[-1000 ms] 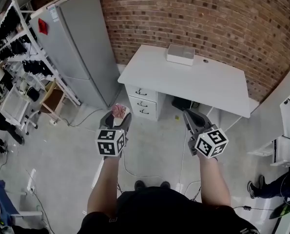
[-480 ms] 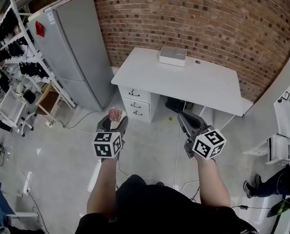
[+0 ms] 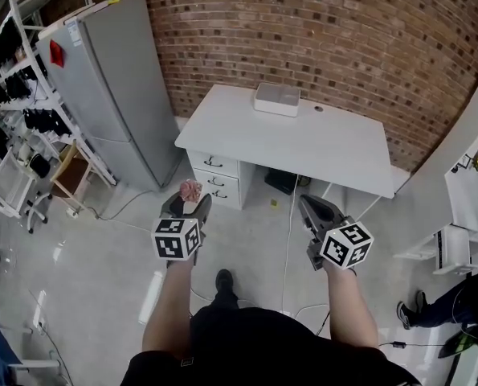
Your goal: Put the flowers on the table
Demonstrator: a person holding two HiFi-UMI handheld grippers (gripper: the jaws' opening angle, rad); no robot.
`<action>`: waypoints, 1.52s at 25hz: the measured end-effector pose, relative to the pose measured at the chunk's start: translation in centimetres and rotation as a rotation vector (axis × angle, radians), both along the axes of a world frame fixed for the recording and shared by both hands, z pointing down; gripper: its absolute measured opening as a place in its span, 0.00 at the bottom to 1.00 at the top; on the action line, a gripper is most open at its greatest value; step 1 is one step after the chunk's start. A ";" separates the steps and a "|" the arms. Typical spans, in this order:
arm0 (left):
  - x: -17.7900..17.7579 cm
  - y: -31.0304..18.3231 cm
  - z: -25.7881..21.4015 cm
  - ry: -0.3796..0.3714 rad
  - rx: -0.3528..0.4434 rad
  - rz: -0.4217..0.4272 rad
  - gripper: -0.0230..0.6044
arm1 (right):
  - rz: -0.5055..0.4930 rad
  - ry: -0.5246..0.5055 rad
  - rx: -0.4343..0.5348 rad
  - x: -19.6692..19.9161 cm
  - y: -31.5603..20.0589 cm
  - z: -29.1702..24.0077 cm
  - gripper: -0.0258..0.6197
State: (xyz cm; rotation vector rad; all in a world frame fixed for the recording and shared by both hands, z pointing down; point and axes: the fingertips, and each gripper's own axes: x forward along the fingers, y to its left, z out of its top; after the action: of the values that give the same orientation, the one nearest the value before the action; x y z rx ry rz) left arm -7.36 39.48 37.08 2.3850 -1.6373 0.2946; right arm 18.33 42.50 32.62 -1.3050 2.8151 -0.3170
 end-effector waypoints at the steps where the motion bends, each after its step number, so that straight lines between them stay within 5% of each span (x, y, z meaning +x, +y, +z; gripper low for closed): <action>1: 0.0 -0.8 0.2 0.004 -0.002 0.007 0.45 | 0.003 0.001 -0.003 -0.1 -0.6 0.1 0.06; 8: -1.2 -7.5 1.1 0.021 -0.023 0.049 0.45 | 0.022 0.000 -0.037 -2.0 -7.1 1.4 0.06; 22: -10.0 -19.2 3.7 0.064 -0.058 0.056 0.45 | -0.055 0.055 -0.108 -14.0 -18.0 4.1 0.06; 38: -13.4 -24.1 5.6 0.068 -0.090 0.056 0.45 | -0.039 0.048 -0.162 -15.9 -23.6 6.5 0.06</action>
State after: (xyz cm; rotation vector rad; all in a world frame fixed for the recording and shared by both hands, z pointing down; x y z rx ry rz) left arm -20.72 15.42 42.68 2.3501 -1.4983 0.2878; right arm 2.44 18.90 39.14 -1.3033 2.9120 -0.5327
